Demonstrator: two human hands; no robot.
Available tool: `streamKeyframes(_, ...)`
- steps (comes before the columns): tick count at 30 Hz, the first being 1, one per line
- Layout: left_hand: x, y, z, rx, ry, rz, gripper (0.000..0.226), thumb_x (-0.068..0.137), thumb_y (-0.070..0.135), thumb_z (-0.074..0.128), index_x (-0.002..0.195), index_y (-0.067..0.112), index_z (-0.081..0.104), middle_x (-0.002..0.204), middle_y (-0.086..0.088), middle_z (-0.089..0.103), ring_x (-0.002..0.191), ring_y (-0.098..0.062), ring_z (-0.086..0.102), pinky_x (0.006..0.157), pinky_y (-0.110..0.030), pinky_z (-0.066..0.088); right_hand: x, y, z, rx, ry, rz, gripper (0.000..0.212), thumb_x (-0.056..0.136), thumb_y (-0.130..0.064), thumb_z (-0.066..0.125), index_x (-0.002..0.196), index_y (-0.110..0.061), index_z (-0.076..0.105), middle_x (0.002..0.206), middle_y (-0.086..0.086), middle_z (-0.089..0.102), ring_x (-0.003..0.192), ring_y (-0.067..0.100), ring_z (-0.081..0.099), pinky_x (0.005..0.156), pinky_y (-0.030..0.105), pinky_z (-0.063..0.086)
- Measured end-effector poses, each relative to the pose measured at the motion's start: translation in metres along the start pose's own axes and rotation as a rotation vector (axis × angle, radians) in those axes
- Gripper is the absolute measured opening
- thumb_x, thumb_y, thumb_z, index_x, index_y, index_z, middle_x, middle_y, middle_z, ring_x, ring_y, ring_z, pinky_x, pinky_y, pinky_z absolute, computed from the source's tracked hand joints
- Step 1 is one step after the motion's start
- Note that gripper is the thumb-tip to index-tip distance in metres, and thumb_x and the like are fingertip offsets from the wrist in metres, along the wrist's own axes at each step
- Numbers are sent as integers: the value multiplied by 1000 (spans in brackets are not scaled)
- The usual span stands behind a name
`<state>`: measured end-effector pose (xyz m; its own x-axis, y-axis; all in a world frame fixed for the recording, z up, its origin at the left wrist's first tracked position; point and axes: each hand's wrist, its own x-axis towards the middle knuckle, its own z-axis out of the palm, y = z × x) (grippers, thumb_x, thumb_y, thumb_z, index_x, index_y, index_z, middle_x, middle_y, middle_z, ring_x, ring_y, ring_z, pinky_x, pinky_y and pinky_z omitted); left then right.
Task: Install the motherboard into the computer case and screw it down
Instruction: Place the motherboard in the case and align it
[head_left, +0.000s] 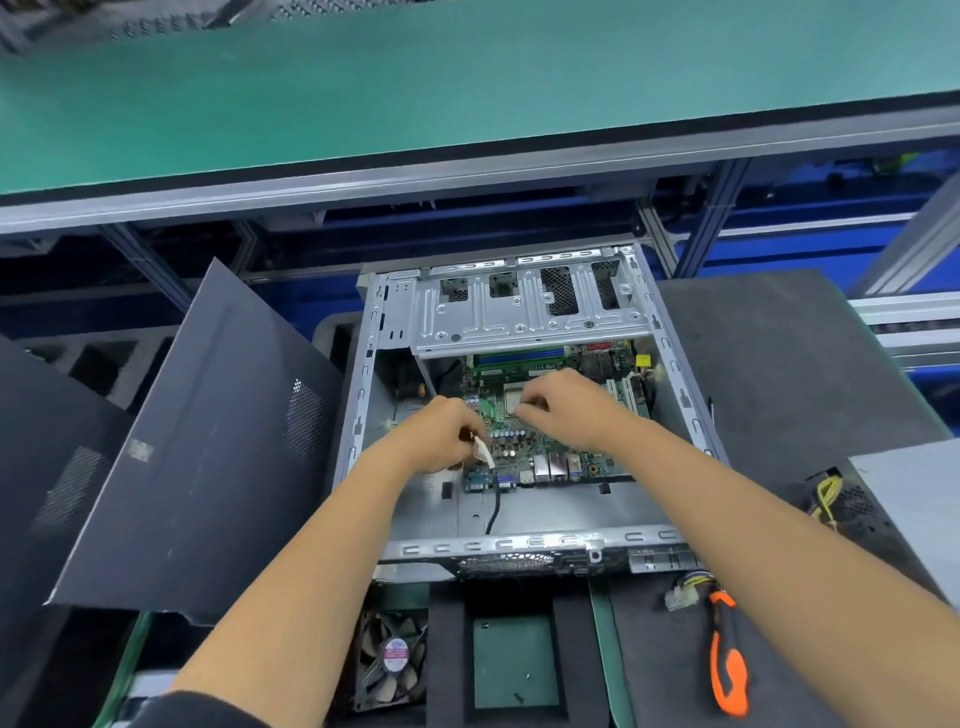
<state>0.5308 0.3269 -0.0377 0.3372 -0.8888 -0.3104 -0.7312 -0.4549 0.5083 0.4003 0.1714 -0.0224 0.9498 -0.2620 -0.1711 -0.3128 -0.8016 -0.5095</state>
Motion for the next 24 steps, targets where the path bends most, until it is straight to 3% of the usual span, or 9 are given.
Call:
streamKeyframes(3,0,-2,2,52,-55,-46,16,80,5,69,90,14,76,76,0,70,72,-17,66,68,-35,56,0,2,-1,-32,5,44,28,96,-23,51,79,-7,66,66,4,62,50,14,47,53,28,42)
streamKeyframes(6,3,2,7,54,-69,-37,17,79,1,68,91,9,76,81,-8,72,74,-17,66,69,-32,56,-1,3,-1,-35,19,52,27,96,-20,51,78,-5,66,66,5,60,51,13,45,55,29,42)
streamKeyframes(10,4,6,13,57,-25,-27,21,77,0,66,90,12,77,77,-6,72,71,-18,63,66,-33,55,-2,6,1,-50,-1,51,25,95,-21,51,84,-5,68,75,9,66,54,15,49,50,26,38)
streamKeyframes(13,6,9,16,64,2,-22,30,76,-3,58,95,12,77,73,-5,70,57,-12,55,57,-29,50,-1,7,2,-45,4,55,26,94,-20,51,81,-3,67,73,13,66,54,19,48,50,27,38)
streamKeyframes(17,7,9,19,89,4,-26,31,77,-3,56,98,11,75,63,5,60,53,-11,51,53,-25,46,-2,7,3,-45,-4,37,31,94,-19,50,76,1,64,70,19,65,52,21,44,51,28,38)
streamKeyframes(20,8,7,22,109,-10,-45,23,78,-2,62,93,10,74,65,5,56,61,-15,54,55,-25,45,-1,7,3,-33,-9,34,30,94,-20,51,76,1,64,71,18,65,54,21,47,56,34,48)
streamKeyframes(24,9,6,24,131,-53,-31,11,77,7,72,84,12,66,76,1,62,71,-15,57,62,-28,47,1,6,4,-35,-7,21,28,93,-19,51,76,-1,65,68,14,64,57,26,54,60,35,50)
